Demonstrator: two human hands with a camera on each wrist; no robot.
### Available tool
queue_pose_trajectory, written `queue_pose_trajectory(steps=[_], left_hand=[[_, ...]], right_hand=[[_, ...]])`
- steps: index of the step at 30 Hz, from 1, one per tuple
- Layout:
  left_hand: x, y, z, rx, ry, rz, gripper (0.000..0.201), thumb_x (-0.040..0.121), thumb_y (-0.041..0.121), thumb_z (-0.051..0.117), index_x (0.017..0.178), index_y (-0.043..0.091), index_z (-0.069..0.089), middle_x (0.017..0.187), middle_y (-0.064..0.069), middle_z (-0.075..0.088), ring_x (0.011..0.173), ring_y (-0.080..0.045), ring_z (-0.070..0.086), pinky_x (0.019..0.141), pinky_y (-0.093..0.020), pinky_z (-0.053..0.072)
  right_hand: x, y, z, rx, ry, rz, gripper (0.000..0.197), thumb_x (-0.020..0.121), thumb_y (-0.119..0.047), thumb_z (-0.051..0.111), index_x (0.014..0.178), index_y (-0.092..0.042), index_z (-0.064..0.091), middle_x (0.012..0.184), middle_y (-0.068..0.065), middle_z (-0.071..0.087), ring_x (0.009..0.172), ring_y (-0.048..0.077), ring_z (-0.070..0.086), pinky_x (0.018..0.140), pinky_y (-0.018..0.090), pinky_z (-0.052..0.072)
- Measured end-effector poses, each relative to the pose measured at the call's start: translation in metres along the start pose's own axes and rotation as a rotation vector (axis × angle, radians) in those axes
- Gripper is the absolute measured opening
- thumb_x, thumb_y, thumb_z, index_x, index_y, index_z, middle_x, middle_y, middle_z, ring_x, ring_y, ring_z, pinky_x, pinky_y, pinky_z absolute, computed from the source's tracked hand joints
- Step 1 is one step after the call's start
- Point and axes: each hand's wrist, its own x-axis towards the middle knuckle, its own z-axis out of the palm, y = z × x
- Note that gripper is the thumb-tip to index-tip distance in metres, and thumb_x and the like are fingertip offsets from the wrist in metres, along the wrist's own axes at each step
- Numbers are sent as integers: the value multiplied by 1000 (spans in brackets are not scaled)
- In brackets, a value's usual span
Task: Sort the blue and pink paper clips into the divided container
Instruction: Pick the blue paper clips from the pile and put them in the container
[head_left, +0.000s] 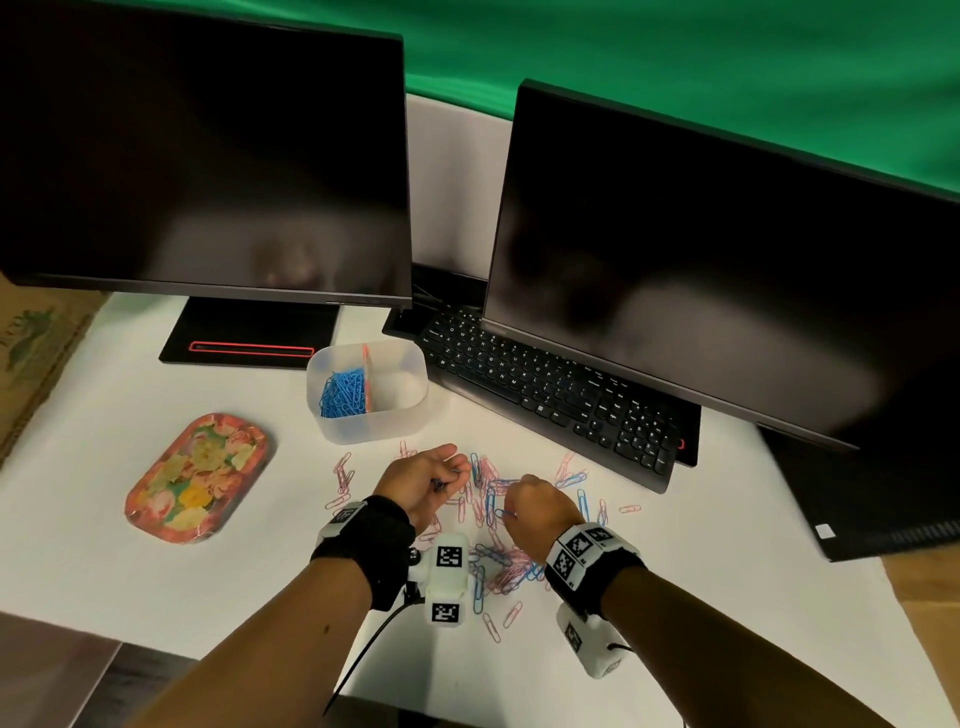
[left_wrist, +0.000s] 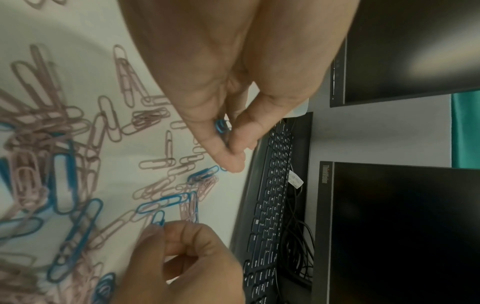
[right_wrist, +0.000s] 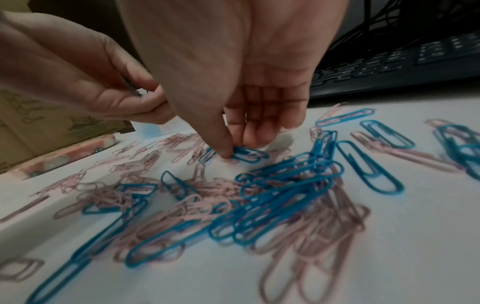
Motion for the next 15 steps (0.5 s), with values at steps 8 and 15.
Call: queue_pose_trajectory(steps=[8,15], left_hand=[[0,-2,2,48,69,-25,34,92,-13,33,114,5,52,89,-13,64,74,-18,56,60,-26,45],[2,-9,12,118,98,-33,38,88,-5,30,118,8,50,76,-9,57,61,-20,52,62,-32,43]], right_hand=[[0,9,-12,328,13,98,20,88,-17,50,83,-14,69,89,5,70,82,21,65,67,25,51],[-8,-6,-54,1033,35,141,10,85,-6,62,85,-2,72,71,9,69,57,15,60,58,30,55]])
